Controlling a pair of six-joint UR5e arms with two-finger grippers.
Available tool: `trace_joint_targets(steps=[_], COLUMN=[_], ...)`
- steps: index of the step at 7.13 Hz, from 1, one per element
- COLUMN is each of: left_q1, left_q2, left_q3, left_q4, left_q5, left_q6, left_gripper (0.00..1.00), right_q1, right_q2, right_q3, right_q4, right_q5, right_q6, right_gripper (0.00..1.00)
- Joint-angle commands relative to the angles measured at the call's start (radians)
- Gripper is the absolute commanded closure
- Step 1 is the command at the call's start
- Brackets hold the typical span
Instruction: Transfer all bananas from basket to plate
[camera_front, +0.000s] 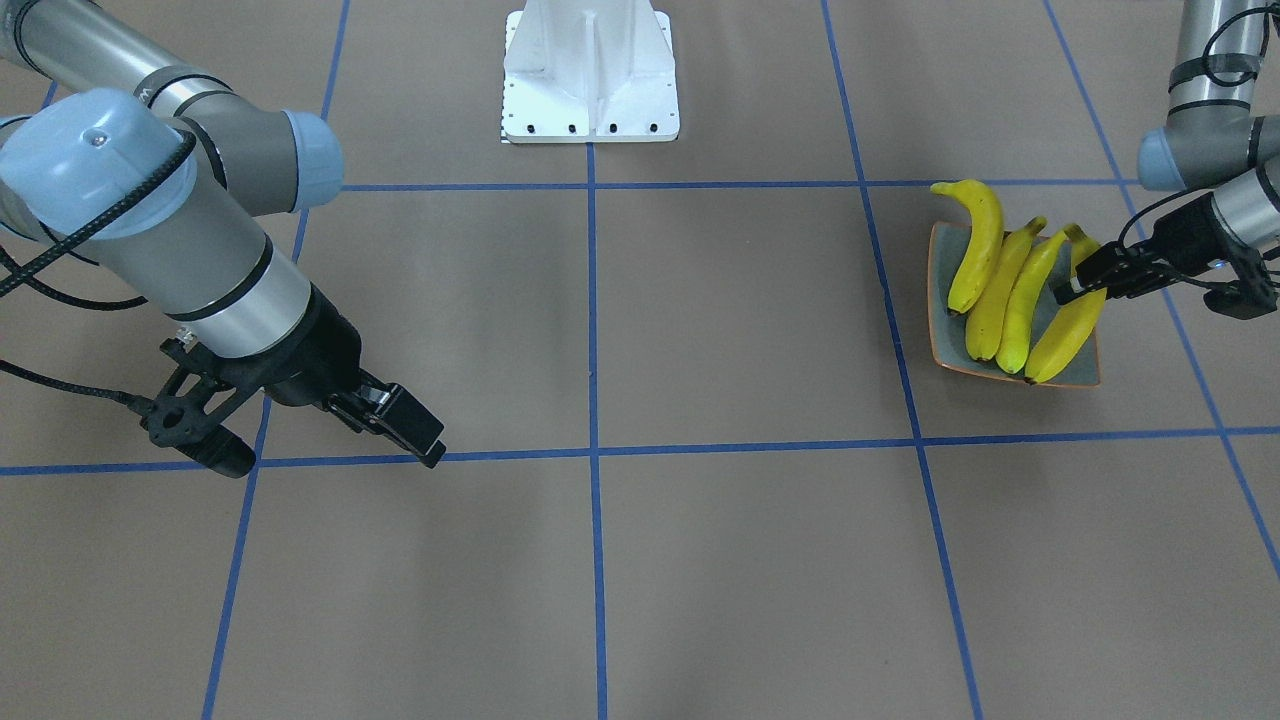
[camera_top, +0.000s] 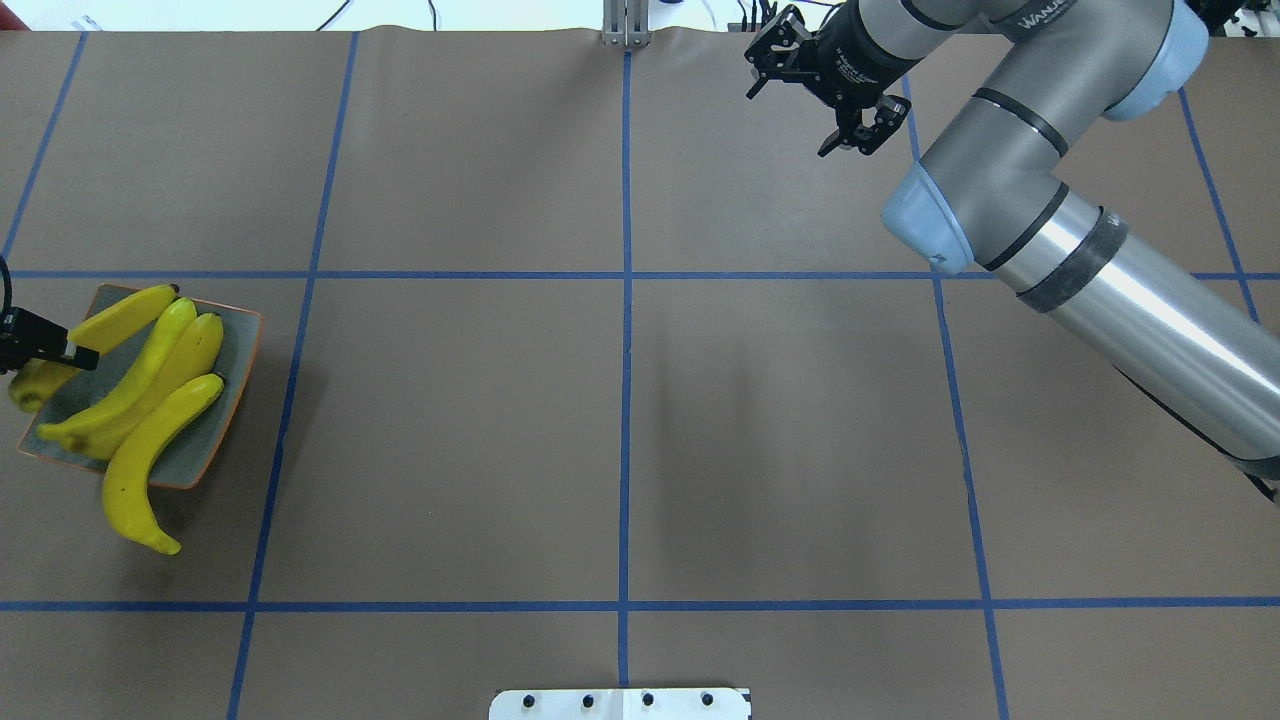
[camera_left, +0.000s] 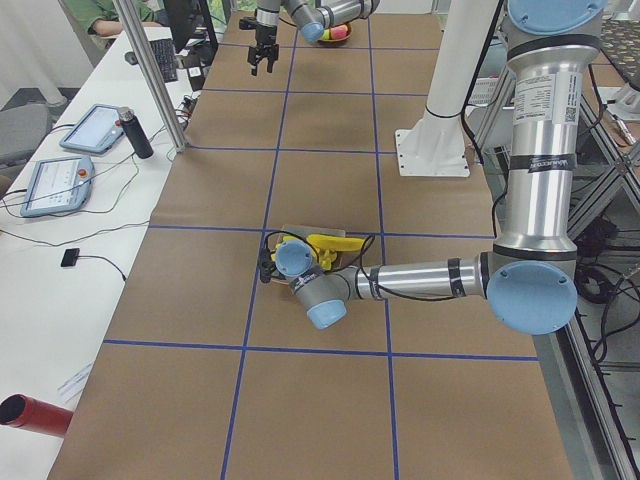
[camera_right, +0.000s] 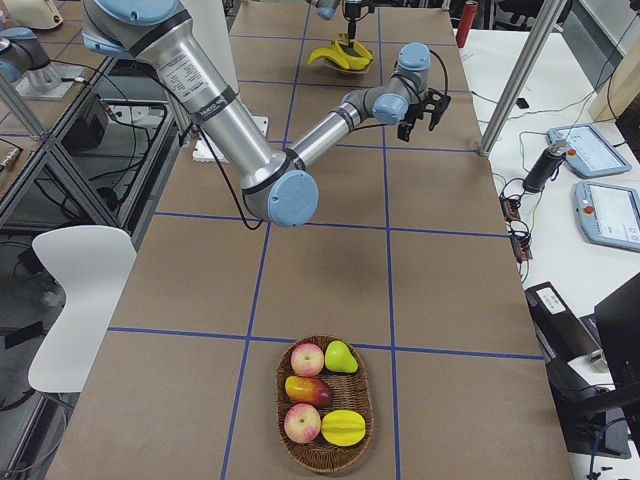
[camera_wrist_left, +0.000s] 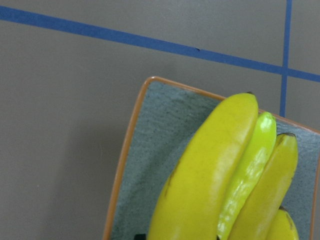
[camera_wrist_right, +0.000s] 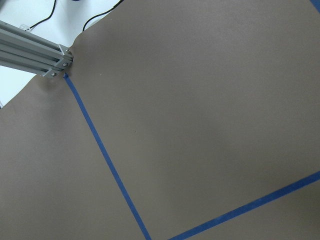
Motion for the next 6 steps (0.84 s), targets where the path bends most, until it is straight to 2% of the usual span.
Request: trace_joint_targets(steps=[1,6], left_q1=[-0.005,-0.046], left_q2=[0.0,-0.028], left_q3=[-0.003,-0.009], left_q4=[-0.013,-0.001], left_q5=[0.001,0.001], left_q6=[-0.003,-0.015], left_gripper=[0.13,0.12], right_q1=[0.0,0.005], right_q2=[0.0,0.002], right_q3=[0.001,0.002], right_q4=[0.0,0.0], right_q5=[0.001,0.003], right_q6=[-0.002,-0.002], right_gripper=[0.0,0.0])
